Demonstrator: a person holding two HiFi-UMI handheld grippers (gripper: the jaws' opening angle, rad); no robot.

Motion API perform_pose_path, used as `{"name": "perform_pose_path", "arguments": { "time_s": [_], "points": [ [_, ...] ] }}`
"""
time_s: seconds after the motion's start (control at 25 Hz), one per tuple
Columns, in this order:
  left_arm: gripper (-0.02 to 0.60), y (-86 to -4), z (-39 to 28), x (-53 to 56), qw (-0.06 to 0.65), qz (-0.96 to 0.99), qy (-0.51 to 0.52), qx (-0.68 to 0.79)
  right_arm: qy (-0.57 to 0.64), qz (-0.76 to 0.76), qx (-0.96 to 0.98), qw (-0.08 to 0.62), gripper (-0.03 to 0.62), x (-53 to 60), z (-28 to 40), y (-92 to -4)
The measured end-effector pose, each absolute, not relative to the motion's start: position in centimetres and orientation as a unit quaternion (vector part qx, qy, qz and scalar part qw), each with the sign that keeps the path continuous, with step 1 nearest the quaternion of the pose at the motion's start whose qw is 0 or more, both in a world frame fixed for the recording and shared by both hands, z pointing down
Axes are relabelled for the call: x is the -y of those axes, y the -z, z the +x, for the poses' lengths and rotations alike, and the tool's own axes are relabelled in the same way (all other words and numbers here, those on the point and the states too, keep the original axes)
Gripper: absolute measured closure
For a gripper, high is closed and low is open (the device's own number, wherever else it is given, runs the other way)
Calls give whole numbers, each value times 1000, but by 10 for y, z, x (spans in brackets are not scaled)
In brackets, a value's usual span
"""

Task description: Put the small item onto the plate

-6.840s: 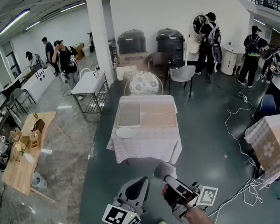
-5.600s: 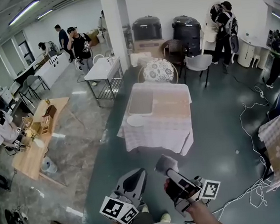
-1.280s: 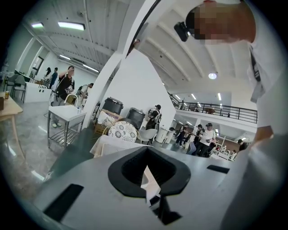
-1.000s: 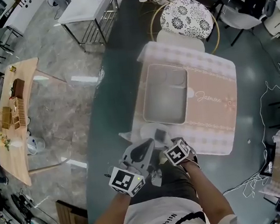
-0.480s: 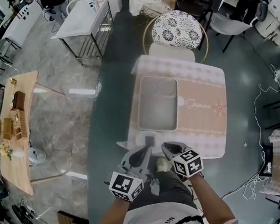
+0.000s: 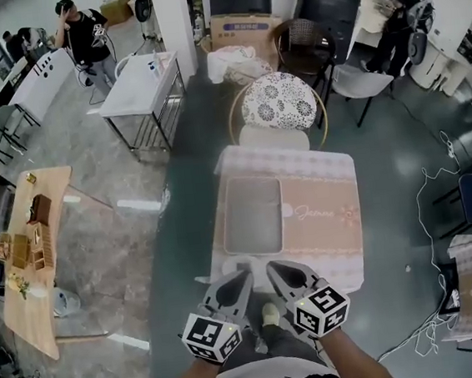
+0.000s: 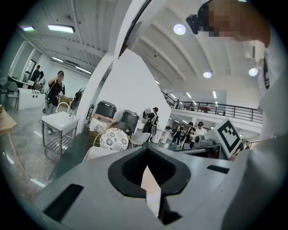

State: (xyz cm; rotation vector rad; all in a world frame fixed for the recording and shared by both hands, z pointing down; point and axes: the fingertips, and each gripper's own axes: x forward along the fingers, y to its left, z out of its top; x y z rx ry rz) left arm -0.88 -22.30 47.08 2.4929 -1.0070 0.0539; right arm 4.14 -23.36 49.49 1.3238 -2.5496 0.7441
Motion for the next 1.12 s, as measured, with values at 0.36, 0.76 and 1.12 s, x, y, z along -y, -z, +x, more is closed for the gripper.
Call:
{"name": "perform_pose_path", "arguments": {
  "time_s": [0.36,0.76,1.12],
  "points": [
    [575,-423,9,215,198,911,0,362,-201,442,873,41,579,231,50,-426],
    [575,-400,13,218,172,912,14,373,-168,443,880,27,580,234,46,-398],
    [575,-401,15,217,170,908,13,384,-168,437,883,27,580,234,49,-400]
  ]
}}
